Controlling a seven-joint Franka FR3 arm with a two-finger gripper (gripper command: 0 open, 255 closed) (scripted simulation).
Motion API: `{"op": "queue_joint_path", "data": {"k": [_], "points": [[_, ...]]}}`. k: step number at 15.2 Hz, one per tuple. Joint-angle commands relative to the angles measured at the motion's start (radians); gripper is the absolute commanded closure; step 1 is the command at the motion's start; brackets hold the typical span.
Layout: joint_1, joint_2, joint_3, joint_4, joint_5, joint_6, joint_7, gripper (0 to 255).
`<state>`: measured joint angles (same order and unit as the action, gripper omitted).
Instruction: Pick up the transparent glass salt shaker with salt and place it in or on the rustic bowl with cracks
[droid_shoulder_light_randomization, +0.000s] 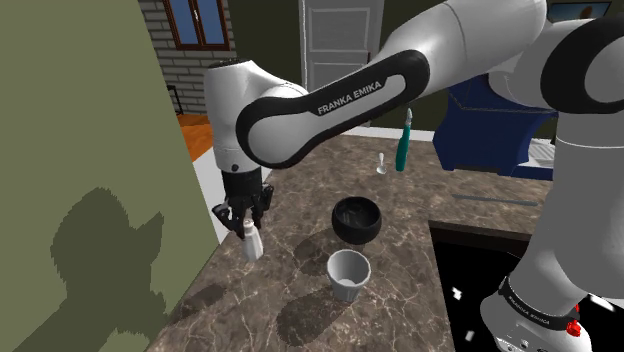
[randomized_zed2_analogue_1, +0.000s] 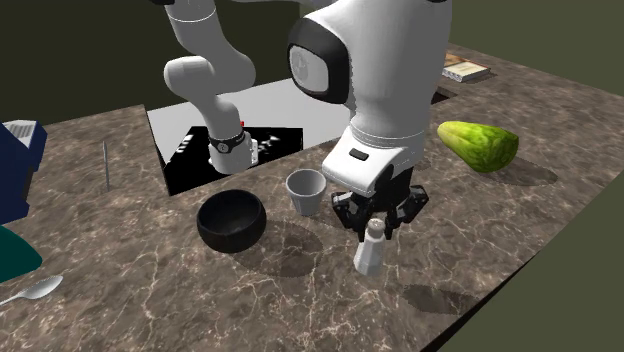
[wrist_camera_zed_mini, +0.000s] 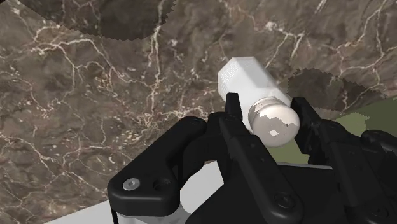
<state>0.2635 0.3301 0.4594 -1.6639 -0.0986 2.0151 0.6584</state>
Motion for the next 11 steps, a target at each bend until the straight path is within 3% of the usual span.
{"op": "queue_joint_path", "data": {"k": [1, 11], "points": [[0.000, -0.006, 0.001, 0.018, 0.003, -0.024, -0.002, 255], [0.002, -0.024, 0.007, 0.129, 0.014, -0.151, -0.005, 255]]}}
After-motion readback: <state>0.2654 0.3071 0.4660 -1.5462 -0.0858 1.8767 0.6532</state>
